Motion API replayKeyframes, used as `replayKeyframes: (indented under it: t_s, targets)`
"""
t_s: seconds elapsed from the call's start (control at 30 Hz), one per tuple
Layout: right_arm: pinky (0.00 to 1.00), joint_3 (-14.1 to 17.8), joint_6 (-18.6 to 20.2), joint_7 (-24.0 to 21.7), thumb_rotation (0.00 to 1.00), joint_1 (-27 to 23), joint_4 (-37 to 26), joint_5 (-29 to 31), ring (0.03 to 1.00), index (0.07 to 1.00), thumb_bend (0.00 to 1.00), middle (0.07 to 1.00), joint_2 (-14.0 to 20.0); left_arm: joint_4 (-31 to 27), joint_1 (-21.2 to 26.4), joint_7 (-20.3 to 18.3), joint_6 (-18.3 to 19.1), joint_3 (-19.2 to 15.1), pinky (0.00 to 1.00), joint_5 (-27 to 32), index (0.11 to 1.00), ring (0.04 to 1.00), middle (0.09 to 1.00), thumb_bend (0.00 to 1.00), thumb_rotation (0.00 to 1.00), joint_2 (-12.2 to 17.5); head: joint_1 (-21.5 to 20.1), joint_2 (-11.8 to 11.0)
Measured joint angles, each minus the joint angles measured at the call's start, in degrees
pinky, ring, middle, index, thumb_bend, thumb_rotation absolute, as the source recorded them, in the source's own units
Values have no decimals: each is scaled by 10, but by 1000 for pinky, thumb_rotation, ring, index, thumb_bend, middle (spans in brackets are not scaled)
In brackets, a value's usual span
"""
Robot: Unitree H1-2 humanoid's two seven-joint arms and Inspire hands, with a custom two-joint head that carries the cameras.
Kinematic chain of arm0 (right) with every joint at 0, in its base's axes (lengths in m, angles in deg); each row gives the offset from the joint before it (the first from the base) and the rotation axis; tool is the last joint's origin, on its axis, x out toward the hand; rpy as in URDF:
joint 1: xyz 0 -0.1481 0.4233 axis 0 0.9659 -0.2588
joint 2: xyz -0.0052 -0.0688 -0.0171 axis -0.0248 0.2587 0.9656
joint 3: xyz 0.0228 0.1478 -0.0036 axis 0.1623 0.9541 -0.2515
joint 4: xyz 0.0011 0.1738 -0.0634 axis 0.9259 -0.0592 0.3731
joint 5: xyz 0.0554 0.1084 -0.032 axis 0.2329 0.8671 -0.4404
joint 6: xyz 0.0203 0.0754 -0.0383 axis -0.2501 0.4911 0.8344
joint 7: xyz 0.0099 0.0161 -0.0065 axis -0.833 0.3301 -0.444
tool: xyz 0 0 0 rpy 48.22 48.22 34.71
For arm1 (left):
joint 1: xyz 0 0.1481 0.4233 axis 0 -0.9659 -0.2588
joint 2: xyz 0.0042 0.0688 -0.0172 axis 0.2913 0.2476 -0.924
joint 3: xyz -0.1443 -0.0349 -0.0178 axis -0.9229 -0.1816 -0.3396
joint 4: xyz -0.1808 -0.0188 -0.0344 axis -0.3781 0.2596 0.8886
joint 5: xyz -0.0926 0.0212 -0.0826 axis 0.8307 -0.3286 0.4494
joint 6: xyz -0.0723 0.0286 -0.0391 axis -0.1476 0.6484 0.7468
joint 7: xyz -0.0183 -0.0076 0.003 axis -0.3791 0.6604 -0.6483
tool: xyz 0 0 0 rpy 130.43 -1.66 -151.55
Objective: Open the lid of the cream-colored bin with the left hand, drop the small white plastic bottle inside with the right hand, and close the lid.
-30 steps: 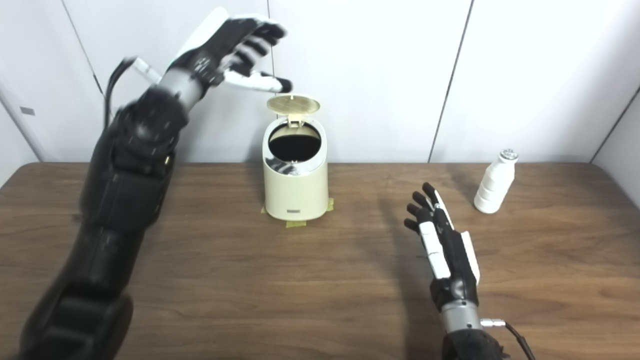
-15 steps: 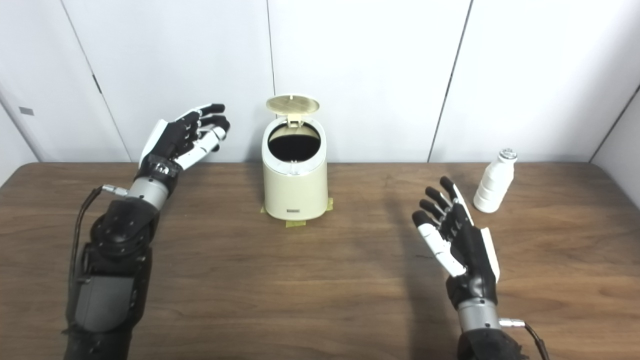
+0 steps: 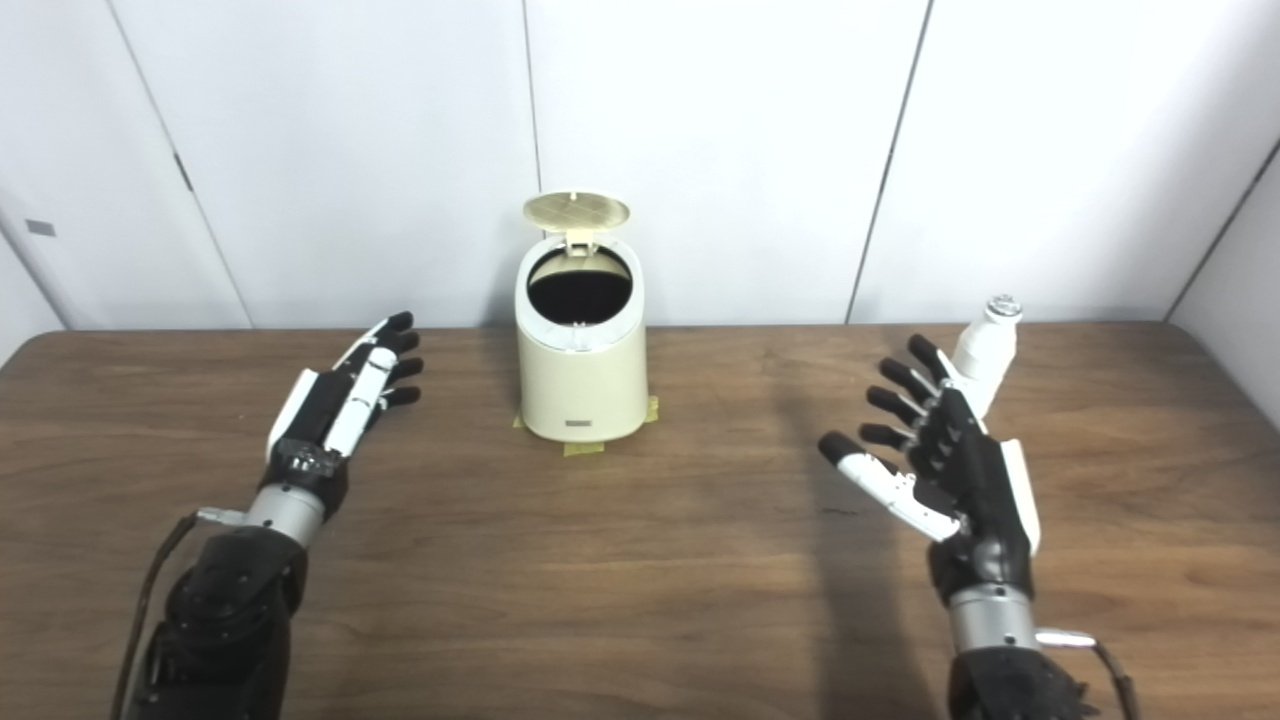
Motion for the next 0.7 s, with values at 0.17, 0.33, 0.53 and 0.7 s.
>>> replayKeyframes:
  t_s: [0.17,0.33,0.53,0.7]
  targets:
    - [716,16,15,7,191,12,-22,-46,749,866,788,811,18,1,-12,0,-7,2,852,5,968,897,933,480,931,8,-65,7]
    - [743,36,49,15,190,8,-45,-89,759,869,814,817,32,12,-11,-2,-15,-7,877,28,978,911,941,461,918,26,-134,6]
    - [722,43,72,22,103,4,-45,-134,759,869,799,814,34,39,-10,-4,-22,-9,888,43,980,912,944,475,943,45,-180,7]
    - [701,52,78,30,109,-9,-33,-160,754,866,830,816,37,38,-5,-5,-16,-20,916,60,991,928,958,464,947,51,-208,8]
